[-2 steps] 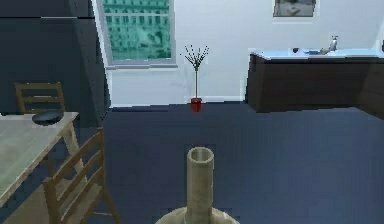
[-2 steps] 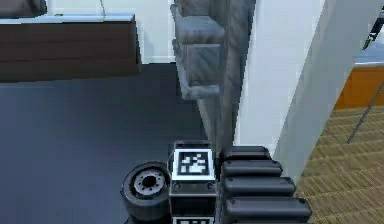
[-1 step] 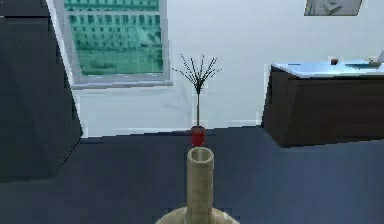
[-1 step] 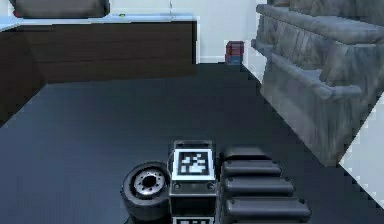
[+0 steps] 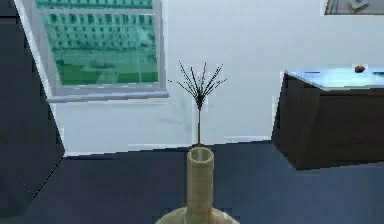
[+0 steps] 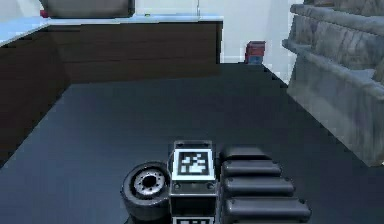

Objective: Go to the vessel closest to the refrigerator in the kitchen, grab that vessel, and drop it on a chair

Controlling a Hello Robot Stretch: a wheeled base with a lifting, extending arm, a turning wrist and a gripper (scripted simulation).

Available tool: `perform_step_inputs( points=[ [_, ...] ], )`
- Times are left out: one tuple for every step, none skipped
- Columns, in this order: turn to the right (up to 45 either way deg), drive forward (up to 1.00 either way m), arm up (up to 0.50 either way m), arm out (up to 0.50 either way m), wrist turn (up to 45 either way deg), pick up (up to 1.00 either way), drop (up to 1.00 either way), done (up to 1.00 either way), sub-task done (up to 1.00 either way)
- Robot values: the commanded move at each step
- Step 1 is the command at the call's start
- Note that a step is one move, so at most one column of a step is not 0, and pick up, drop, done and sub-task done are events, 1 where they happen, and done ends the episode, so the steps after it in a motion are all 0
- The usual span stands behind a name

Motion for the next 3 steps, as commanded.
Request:
perform_step_inputs(
  points=[
    [-45.0, 0.00, 0.00, 0.00, 0.0, 0.00, 0.00, 0.00, 0.00],
    [-6.0, 0.00, 0.00, 0.00, 0.0, 0.00, 0.00, 0.00, 0.00],
    [0.0, 0.95, 0.00, 0.00, 0.0, 0.00, 0.00, 0.00, 0.00]
  ],
)
